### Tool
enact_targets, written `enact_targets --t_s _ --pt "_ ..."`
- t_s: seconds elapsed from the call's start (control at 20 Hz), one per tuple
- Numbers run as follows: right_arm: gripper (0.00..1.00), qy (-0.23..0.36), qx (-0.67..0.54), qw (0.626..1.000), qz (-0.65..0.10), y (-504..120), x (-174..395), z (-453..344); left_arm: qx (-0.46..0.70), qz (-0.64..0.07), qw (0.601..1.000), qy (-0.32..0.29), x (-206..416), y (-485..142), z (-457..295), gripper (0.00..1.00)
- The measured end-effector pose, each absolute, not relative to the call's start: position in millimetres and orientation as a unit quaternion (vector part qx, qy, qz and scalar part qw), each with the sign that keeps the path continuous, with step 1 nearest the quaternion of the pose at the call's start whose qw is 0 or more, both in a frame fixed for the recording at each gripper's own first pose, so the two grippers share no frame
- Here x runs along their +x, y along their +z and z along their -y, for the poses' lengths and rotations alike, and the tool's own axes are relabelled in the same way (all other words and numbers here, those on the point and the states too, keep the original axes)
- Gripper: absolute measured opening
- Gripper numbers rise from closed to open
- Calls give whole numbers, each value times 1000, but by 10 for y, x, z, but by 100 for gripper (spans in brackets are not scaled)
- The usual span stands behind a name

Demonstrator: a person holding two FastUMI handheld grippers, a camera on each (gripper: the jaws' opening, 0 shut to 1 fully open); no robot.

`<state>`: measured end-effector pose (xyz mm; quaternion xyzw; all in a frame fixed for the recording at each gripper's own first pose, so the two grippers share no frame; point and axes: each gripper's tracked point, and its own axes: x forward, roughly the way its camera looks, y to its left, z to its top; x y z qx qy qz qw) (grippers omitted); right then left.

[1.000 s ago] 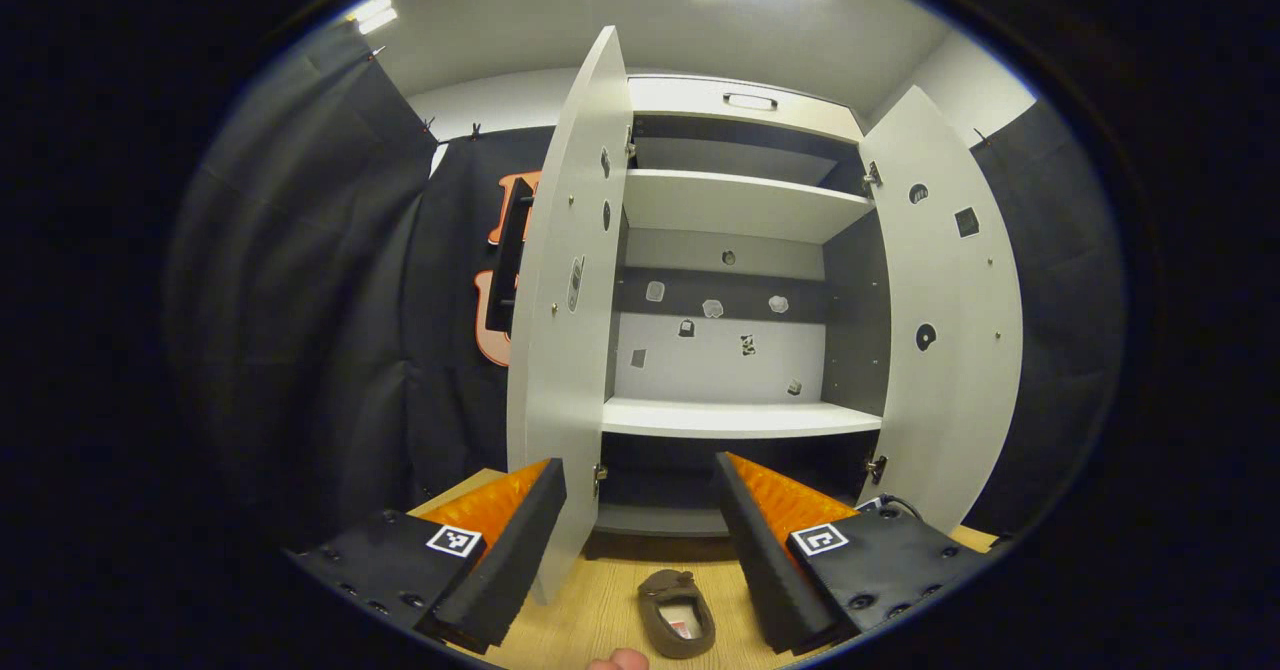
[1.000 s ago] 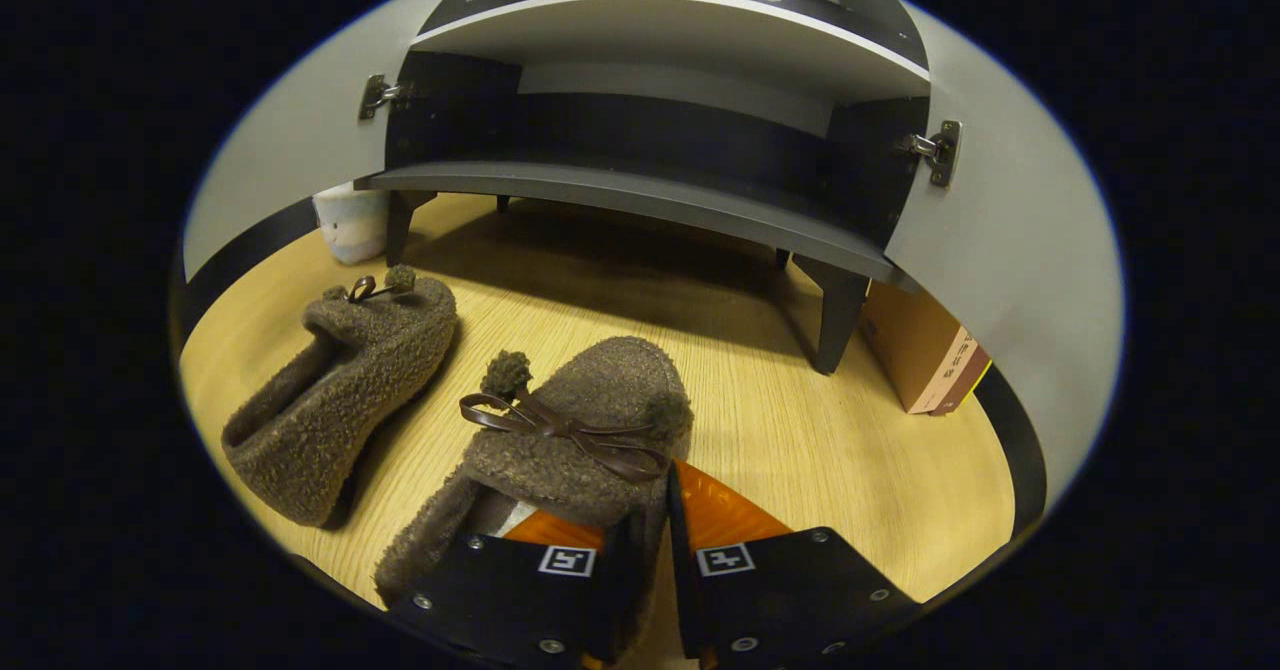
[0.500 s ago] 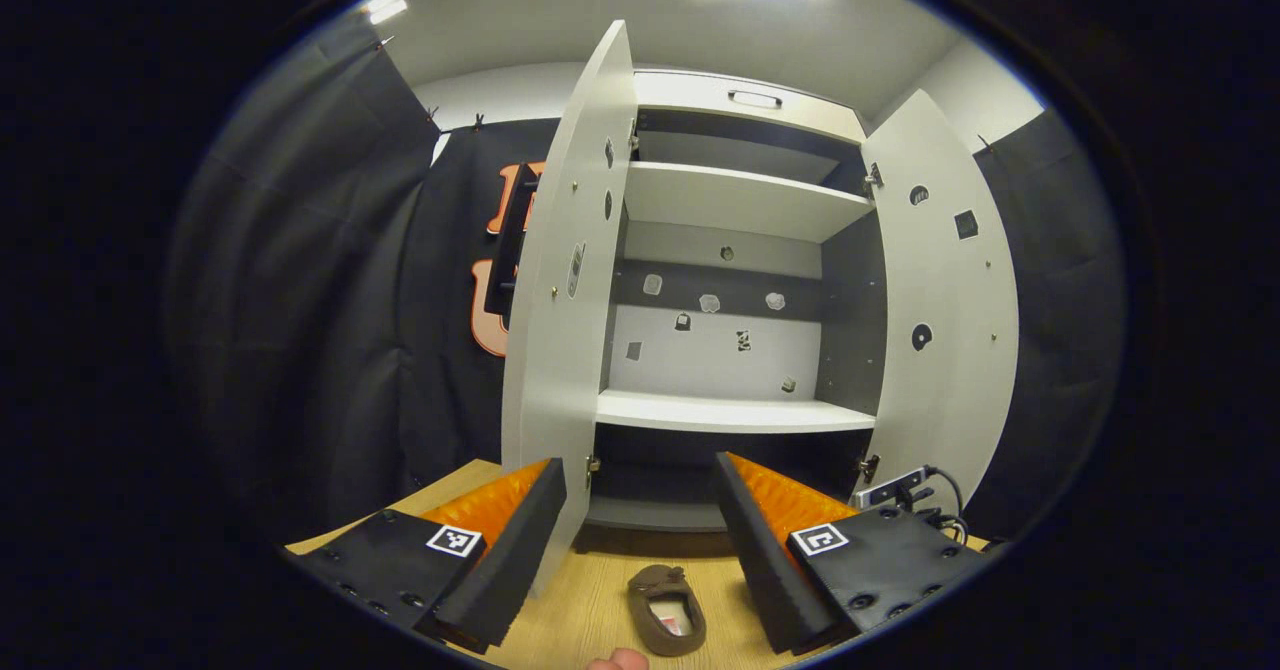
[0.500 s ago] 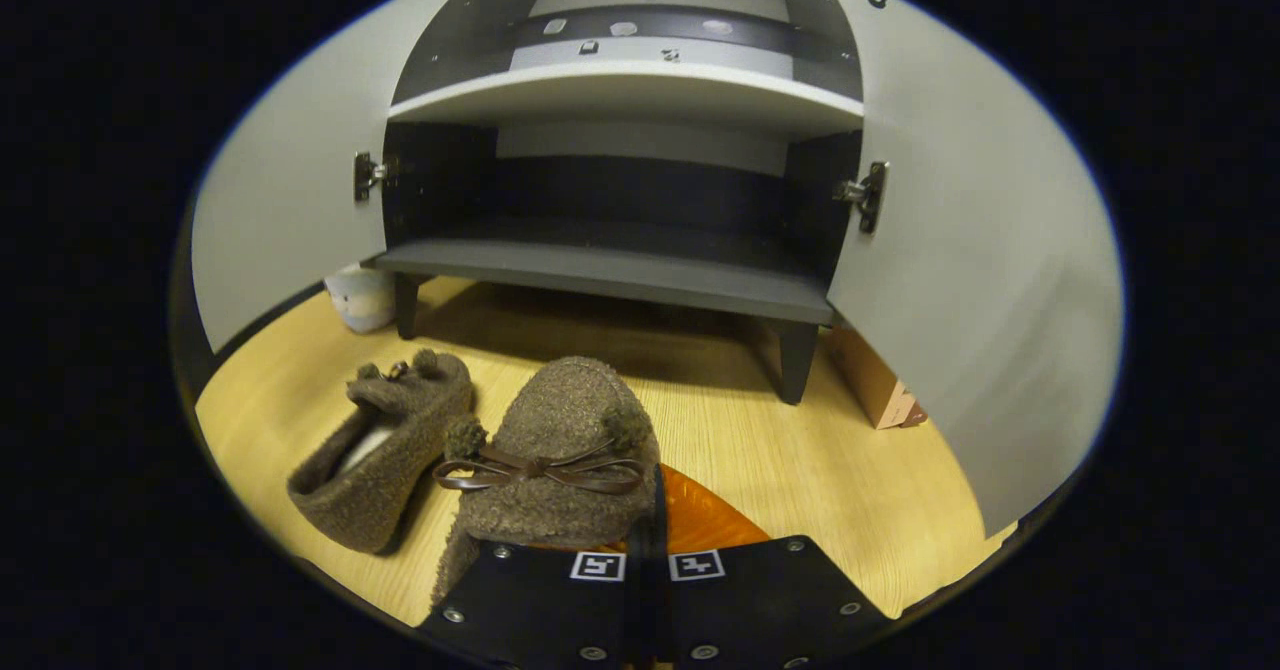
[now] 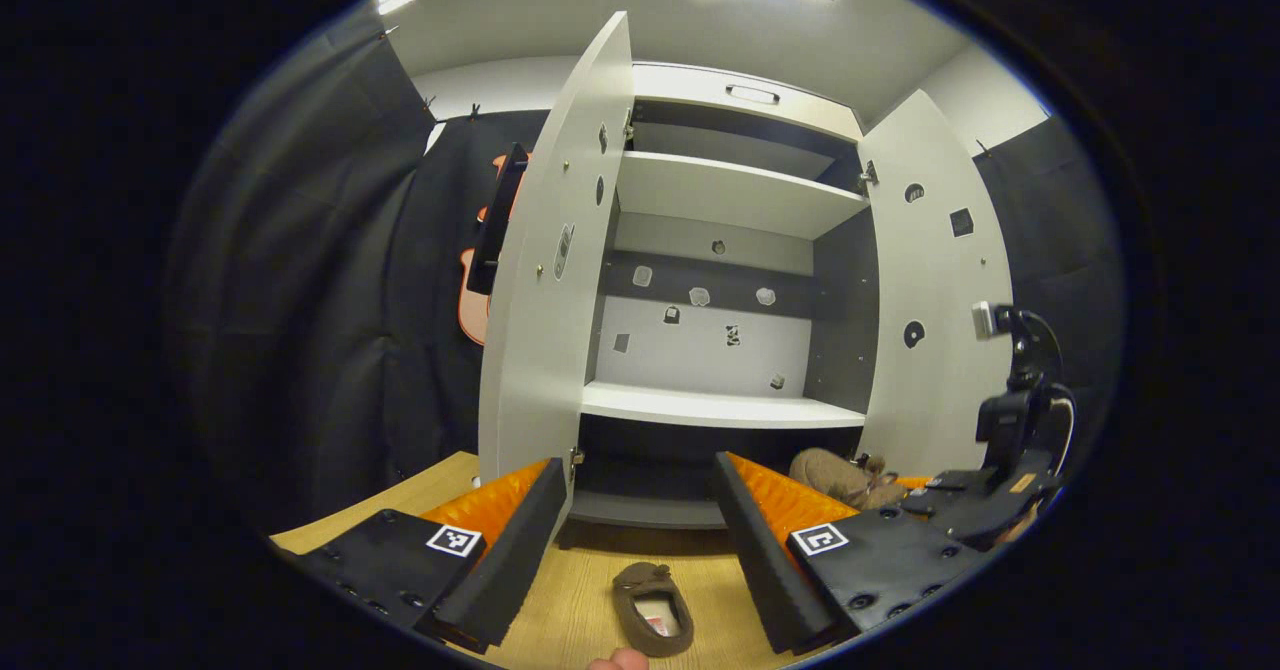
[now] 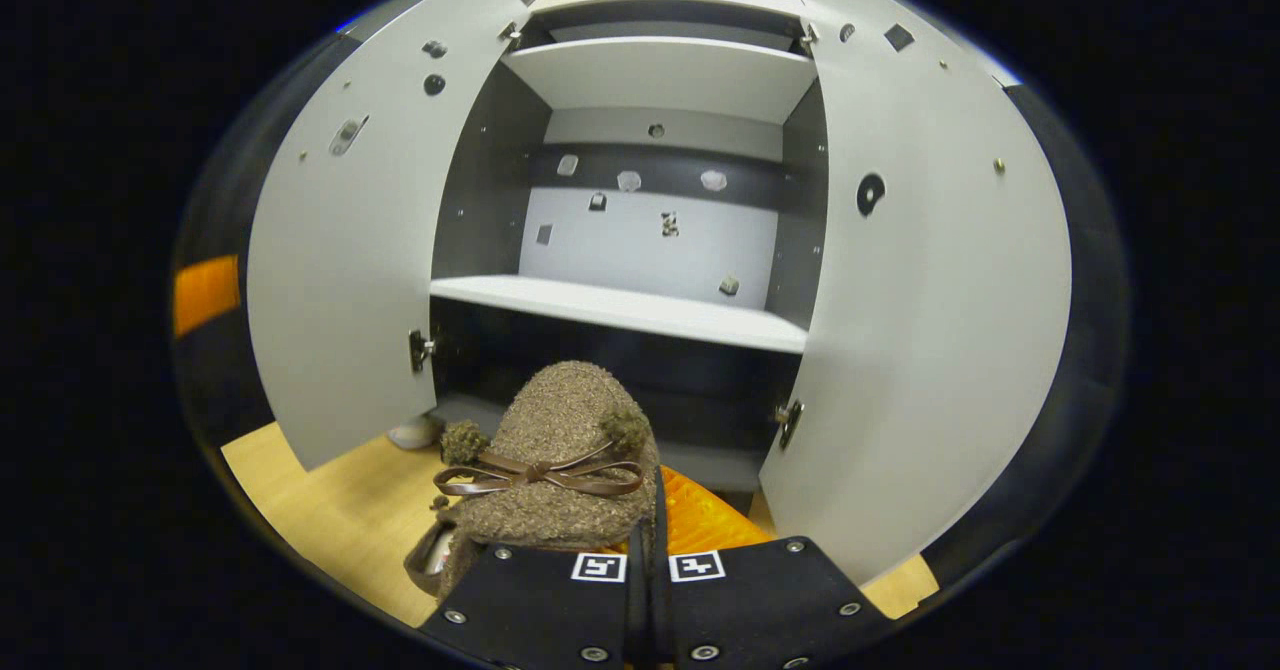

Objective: Grab one shoe with the right hand and put it into the shoe cabinet, grab the other shoe with the left hand and put it into the shoe cabinet; then close the right door with the right hand and the left door with the left hand.

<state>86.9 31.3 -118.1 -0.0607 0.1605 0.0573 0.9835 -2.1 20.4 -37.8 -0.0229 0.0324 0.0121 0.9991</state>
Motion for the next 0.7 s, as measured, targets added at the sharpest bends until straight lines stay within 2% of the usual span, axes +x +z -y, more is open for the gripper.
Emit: enact_targets --t_s 0.15,0.4,0.6,0.65,0.7 --pt "1 49 -75 988 -123 -600 1321 -325 -11 -30 999 11 -50 -378 -205 96" --pt "1 38 -36 989 -136 -199 2241 -420 -9 -28 1000 5 -83 -377 -154 96" --pt "1 10 -28 980 -197 -384 3149 -344 -26 -41 999 -10 -165 -439 -36 96" --pt "1 4 -28 977 -211 -476 3354 -325 -30 -45 998 -11 -167 -467 -37 94" --pt "1 -5 -32 972 -232 -618 3537 -302 -31 -49 998 -10 -167 -490 -51 96"
